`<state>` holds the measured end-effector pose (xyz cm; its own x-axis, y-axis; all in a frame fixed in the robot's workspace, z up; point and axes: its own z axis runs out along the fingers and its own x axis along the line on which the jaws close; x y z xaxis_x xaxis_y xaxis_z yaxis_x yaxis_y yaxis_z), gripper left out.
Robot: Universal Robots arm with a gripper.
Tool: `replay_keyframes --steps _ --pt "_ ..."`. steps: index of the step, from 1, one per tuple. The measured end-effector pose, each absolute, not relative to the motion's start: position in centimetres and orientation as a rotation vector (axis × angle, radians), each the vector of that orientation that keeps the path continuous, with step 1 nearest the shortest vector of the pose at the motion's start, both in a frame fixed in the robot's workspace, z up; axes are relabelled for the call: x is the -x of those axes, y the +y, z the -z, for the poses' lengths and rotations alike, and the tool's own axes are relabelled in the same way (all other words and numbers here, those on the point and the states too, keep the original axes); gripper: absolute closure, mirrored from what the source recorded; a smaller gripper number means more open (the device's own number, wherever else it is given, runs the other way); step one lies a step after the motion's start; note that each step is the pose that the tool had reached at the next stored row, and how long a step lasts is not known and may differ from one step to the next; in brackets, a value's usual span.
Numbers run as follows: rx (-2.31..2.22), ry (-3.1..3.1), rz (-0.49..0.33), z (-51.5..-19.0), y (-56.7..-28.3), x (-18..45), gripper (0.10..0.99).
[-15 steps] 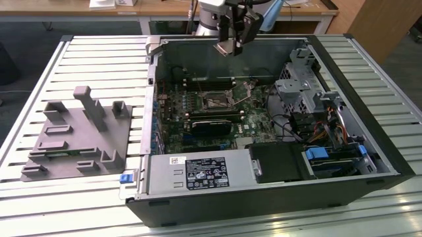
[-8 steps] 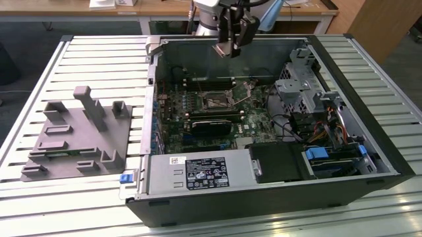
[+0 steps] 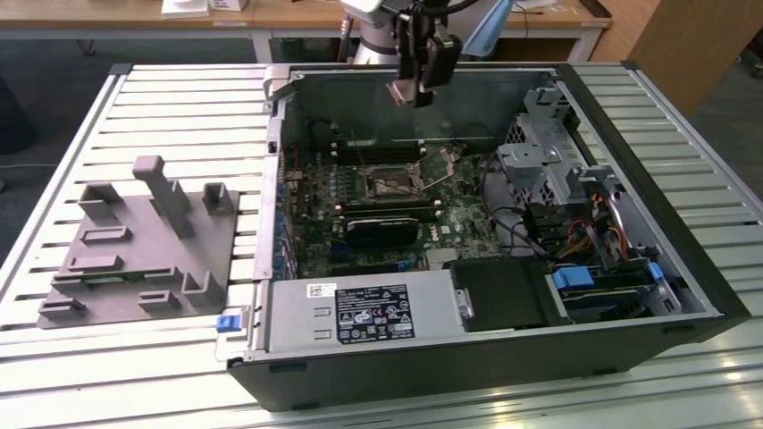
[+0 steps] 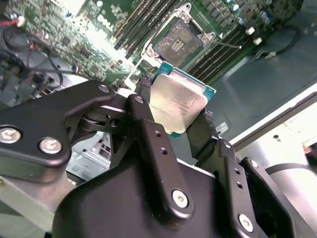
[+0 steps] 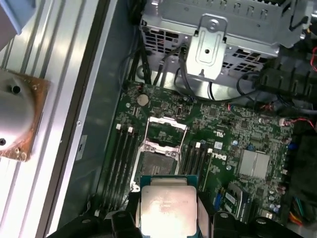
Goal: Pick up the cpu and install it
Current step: 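Place the cpu into insertion slot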
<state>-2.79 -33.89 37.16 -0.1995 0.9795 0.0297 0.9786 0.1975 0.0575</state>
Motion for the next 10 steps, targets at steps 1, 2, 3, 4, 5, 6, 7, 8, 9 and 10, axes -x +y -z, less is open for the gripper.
replay_keyframes --steps 1,2,3,4,5,6,7,8,9,10 --pt "-2.001 2.402 -0.099 -37.12 -33.89 2.79 0.545" --pt "-2.022 2.384 -0.099 -37.07 -33.89 2.79 0.545" --pt "-2.044 2.364 -0.098 -37.03 -33.89 2.79 0.545" --pt "-2.065 2.344 -0.098 -36.99 -33.89 2.79 0.545" --pt "-2.086 2.325 -0.098 -36.94 -33.89 2.79 0.545" --pt "-2.107 2.306 -0.098 -36.90 -33.90 2.79 0.545" --pt "-2.127 2.287 -0.097 -36.86 -33.89 2.79 0.545" --pt "-2.147 2.267 -0.097 -36.81 -33.89 2.79 0.545" --pt "-2.166 2.248 -0.097 -36.76 -33.89 2.79 0.545" --pt "-2.184 2.230 -0.096 -36.69 -33.89 2.79 0.545"
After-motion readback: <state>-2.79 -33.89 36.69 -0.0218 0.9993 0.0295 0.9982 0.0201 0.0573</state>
